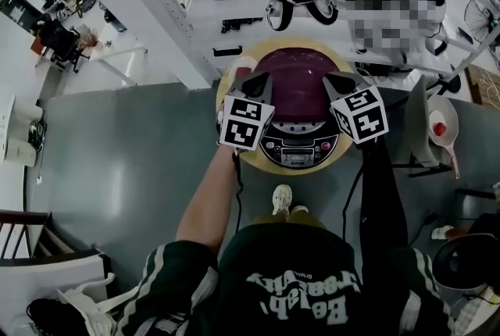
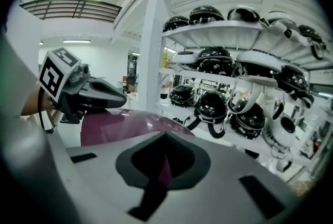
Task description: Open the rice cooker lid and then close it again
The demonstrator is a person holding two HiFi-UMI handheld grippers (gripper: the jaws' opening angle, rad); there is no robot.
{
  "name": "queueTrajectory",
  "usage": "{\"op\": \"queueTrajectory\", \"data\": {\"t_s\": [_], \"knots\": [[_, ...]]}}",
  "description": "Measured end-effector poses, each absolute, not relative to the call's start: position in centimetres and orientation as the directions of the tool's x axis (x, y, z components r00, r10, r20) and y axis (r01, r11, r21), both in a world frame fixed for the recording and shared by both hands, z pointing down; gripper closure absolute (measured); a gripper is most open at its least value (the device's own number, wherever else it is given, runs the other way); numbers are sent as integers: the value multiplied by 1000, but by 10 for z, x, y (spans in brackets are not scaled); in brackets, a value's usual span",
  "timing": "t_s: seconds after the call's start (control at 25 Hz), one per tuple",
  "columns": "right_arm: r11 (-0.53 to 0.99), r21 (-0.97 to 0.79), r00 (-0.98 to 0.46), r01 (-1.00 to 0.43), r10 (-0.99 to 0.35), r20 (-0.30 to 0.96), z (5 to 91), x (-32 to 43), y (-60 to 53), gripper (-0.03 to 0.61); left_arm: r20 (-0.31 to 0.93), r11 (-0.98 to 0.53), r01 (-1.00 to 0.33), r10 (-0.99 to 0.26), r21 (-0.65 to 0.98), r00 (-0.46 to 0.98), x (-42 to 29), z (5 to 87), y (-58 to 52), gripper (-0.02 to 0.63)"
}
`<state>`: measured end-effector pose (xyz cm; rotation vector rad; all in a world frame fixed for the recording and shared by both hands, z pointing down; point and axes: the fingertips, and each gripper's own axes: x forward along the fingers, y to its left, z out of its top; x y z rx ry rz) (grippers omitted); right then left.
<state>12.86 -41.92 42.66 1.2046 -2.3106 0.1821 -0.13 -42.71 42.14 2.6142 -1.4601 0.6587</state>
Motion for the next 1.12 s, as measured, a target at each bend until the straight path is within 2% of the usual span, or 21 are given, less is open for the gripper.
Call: {"op": "queueTrajectory", "data": {"t_s": [0.68,0.88,1.12], "knots": [[590,62,-457,-805,-683,570,490,126,-387,575,492,-553,-830,-744,-72,453,2,489,-387,614],[563,149,-388,-813,-713,584,508,125,-380,575,476,-533,-846,-749,-21,461,4,505,-377,614],[535,85,-403,-841,-722,562,507,126,-381,575,448,-526,-847,-776,-73,443,2,508,-376,615]]}}
